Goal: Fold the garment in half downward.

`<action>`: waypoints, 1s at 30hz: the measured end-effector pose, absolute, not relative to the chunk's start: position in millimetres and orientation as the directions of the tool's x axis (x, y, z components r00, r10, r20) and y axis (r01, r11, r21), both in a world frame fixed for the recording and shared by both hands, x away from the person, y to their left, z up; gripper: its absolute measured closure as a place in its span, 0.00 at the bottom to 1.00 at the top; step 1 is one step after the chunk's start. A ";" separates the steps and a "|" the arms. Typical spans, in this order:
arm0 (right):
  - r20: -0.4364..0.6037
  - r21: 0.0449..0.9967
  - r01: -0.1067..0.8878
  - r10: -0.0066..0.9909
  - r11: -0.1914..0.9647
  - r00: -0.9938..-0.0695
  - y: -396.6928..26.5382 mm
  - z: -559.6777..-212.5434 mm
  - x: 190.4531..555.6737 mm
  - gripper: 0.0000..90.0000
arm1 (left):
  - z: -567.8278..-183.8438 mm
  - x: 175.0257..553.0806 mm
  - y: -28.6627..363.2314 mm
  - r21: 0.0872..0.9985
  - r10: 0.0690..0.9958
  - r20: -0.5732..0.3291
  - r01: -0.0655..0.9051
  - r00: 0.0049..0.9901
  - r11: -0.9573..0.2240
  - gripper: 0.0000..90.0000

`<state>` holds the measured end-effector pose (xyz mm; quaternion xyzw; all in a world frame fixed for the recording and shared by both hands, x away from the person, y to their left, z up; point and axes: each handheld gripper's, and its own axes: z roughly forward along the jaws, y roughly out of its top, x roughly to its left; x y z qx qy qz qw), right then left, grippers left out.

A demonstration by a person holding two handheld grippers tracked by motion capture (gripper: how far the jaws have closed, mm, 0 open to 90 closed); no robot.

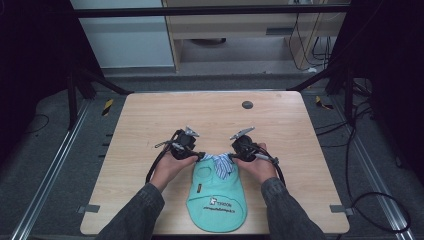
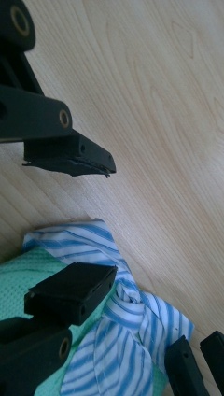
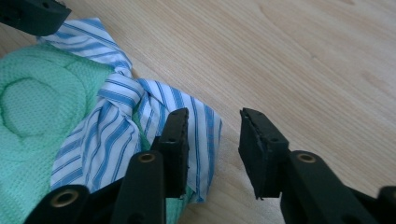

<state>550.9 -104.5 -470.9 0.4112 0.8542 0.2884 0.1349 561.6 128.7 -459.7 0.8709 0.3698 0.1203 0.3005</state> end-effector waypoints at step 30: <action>0.044 0.561 0.652 0.768 0.510 -0.639 -96.7 -482.7 549.6 0.72 | -480.3 557.1 123.5 0.554 0.693 -0.041 0.594 0.720 -0.583 0.65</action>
